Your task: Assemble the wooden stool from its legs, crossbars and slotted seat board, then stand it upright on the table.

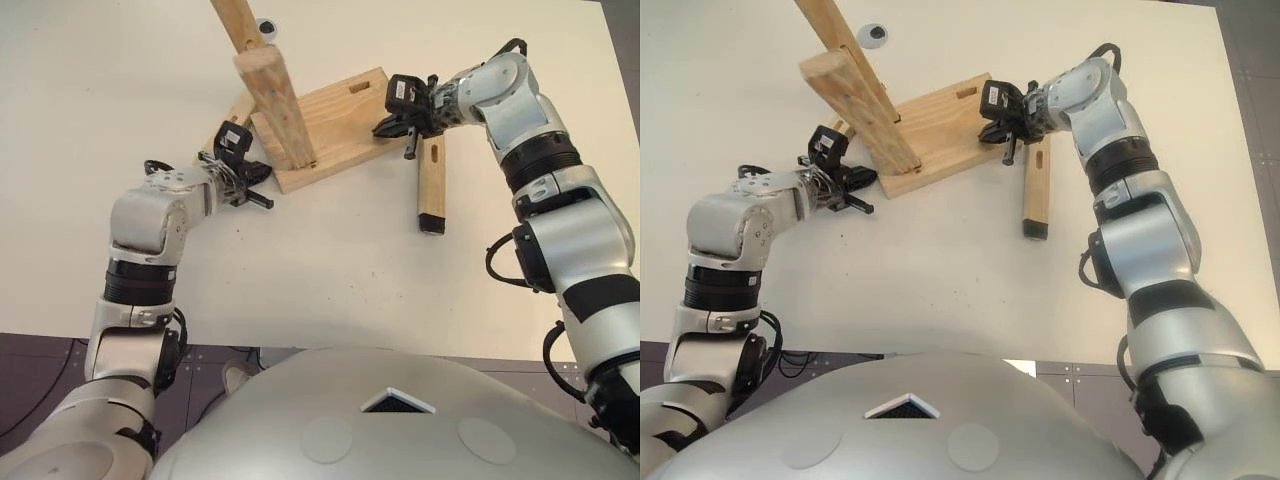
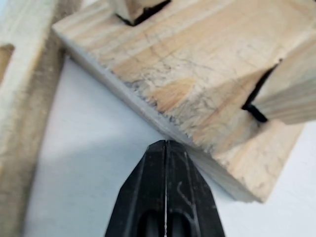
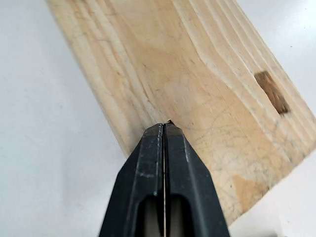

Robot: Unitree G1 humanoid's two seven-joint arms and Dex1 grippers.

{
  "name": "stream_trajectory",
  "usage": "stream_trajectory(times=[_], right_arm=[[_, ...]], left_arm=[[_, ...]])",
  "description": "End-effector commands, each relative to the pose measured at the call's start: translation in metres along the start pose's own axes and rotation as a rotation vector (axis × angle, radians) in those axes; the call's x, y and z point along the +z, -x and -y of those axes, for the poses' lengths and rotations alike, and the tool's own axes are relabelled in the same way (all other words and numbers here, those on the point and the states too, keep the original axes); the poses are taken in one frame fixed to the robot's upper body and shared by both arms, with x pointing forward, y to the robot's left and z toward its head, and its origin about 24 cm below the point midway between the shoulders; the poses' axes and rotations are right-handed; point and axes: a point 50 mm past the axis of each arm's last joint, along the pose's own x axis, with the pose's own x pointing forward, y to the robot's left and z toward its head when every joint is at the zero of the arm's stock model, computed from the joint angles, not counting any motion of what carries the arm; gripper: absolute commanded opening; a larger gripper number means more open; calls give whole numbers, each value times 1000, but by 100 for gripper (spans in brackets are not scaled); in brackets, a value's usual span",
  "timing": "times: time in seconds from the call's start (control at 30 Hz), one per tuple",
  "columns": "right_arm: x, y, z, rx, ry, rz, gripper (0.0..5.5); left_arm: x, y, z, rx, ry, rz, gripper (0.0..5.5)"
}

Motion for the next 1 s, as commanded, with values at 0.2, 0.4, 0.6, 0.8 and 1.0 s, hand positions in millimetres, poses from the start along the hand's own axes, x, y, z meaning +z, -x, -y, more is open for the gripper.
stream_trajectory(times=[0.2,0.4,0.6,0.8,1.0], right_arm=[[-23,-25,-60,270,-62,-38,3],[-8,-24,-78,321,-32,-5,3],[10,-28,-85,310,-27,46,3],[23,6,-75,117,-67,149,3],[37,65,-42,-220,-200,260,3]], left_arm=[[18,-7,-9,11,28,91,0],[35,-44,5,-52,87,143,0],[62,-54,-10,63,92,263,0],[69,-8,-34,153,100,422,0],[34,29,-28,82,46,289,0]])
